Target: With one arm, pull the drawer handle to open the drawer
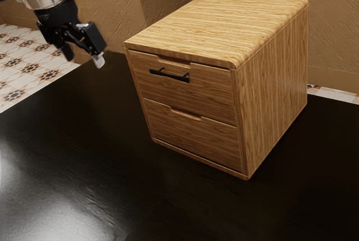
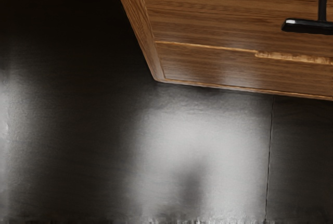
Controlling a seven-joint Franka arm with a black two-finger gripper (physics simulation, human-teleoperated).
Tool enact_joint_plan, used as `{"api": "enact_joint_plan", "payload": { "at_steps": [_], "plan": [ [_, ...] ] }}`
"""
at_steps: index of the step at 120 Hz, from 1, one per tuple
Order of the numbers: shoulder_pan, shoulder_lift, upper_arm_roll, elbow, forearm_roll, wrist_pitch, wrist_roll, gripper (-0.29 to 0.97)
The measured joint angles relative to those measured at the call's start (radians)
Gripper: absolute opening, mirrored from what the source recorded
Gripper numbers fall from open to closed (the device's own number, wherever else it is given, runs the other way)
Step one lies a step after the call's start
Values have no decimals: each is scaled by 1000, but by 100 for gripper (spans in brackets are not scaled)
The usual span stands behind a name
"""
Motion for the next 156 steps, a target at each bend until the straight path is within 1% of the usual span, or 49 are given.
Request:
{"api": "enact_joint_plan", "payload": {
  "at_steps": [2, 5, 11, 14, 17, 22, 28, 38, 44, 50, 58, 77, 97, 109, 130, 140, 149, 156],
  "plan": [
    [-18, -22, 4, -31, 0, 0, 0, 68],
    [-73, -59, 28, -75, 1, -1, -1, 68],
    [-252, -130, 144, -151, 4, -2, -2, 68],
    [-318, -154, 196, -174, 5, -3, -2, 68],
    [-364, -177, 233, -202, 4, -5, -3, 68],
    [-415, -195, 265, -225, 3, -8, 0, 68],
    [-467, -195, 284, -236, 7, -9, 18, 68],
    [-513, -196, 269, -253, 45, -1, 76, 68],
    [-560, -236, 273, -327, 55, 17, 112, 68],
    [-588, -287, 285, -435, 35, 31, 135, 68],
    [-596, -311, 279, -469, 30, 46, 164, 68],
    [-596, -306, 268, -428, 39, 63, 298, 68],
    [-544, -303, 266, -410, 35, 33, 436, 68],
    [-539, -306, 264, -423, 35, 38, 559, 68],
    [-497, -318, 258, -430, 38, 60, 820, 68],
    [-511, -331, 252, -438, 26, 79, 923, 68],
    [-514, -354, 254, -479, -14, 115, 996, 68],
    [-513, -362, 255, -513, -26, 162, 1043, 68]
  ]
}}
